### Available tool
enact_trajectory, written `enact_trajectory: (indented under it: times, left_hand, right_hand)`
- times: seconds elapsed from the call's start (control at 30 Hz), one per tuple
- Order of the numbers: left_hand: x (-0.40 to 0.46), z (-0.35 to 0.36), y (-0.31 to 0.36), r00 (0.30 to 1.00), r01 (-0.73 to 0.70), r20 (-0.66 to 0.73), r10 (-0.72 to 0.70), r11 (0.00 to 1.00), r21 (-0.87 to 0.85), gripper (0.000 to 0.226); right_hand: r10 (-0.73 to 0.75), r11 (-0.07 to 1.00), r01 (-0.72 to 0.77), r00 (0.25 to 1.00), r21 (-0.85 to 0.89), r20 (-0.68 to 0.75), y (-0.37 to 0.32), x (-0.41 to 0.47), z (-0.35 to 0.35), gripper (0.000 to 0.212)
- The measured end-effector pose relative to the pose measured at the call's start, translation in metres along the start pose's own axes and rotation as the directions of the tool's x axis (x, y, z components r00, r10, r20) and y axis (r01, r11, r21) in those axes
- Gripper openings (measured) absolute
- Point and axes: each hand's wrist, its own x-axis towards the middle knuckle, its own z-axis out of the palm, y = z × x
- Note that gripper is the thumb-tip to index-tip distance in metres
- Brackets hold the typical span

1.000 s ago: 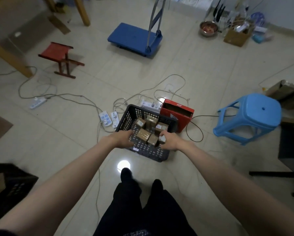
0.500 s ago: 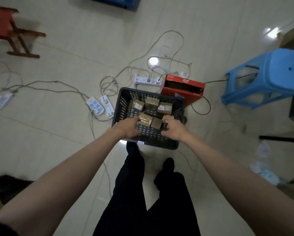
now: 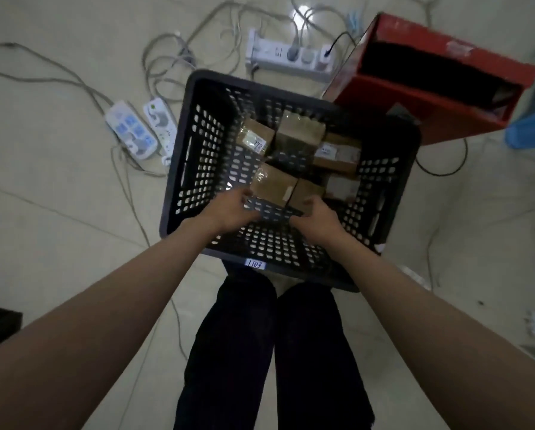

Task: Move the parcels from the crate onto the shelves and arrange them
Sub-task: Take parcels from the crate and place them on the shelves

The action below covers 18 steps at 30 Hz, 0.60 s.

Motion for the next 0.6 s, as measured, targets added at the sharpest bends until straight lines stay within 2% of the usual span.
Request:
enact_trajectory:
  times: [0.17, 0.33, 0.47, 0.6]
  left_hand:
    - [0.101, 0.040, -0.040, 0.991, 0.083, -0.084, -0.104, 0.972, -0.220, 0.055]
    - [0.173, 0.075, -0.069, 0.987, 0.065, -0.118, -0.113, 0.934, -0.350, 0.079]
    - [0.195, 0.092, -0.077, 0.989, 0.024, -0.116, -0.088, 0.885, -0.464, 0.064]
    - [0.169, 0.092, -0.079, 0.980, 0.027, -0.151, -0.128, 0.843, -0.537, 0.056]
  right_hand:
    - [0.093, 0.983, -0.087, 0.995, 0.161, -0.029, 0.020, 0.101, 0.038, 0.057]
    - [0.161, 0.938, -0.135, 0.985, 0.319, -0.056, 0.048, 0.176, 0.073, 0.045]
    - [0.112, 0.952, -0.062, 0.982, 0.300, -0.154, 0.057, 0.204, 0.096, 0.046]
    - [0.101, 0.921, -0.060, 0.991, 0.384, -0.088, 0.055, 0.192, 0.104, 0.038]
